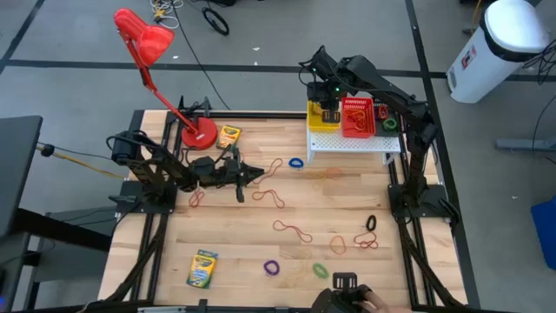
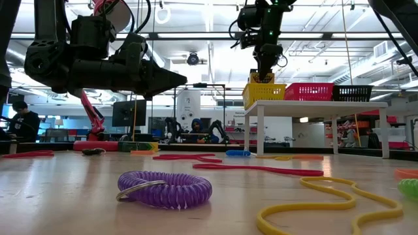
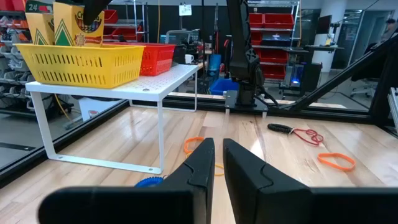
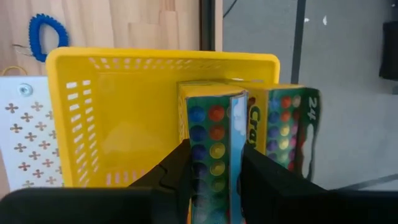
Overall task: Pick & Place Office Desk Supplies
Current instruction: Put the yellow crayon box on the yellow basket
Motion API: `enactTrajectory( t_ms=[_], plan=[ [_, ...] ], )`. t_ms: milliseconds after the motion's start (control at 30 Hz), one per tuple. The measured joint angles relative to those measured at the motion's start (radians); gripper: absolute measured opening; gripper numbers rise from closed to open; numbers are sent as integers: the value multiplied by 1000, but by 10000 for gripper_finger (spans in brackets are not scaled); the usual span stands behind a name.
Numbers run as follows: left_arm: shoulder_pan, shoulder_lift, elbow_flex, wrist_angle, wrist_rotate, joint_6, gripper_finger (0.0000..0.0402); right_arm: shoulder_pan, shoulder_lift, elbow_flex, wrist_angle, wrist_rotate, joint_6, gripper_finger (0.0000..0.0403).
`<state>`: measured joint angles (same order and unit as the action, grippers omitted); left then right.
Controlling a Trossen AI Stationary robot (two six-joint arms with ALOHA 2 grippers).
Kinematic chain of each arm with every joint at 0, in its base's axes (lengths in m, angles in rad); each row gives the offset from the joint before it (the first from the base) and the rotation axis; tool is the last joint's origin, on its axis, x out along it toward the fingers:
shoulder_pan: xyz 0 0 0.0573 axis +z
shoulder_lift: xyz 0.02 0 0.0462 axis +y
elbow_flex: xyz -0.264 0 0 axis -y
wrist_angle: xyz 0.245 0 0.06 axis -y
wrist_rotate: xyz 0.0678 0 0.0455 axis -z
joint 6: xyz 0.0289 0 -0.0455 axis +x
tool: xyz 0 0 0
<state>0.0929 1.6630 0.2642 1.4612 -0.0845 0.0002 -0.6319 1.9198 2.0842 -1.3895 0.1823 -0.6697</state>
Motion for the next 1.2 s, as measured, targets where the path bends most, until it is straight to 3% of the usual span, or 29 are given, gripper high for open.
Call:
enactTrajectory(
  t_ms=[500, 1200],
  plan=[
    [-1, 0, 0, 0, 0, 0, 38, 1, -1, 0, 10, 9, 3, 155],
    [-1, 0, 0, 0, 0, -4, 38, 37, -2, 0, 47, 156, 3, 158]
  ],
)
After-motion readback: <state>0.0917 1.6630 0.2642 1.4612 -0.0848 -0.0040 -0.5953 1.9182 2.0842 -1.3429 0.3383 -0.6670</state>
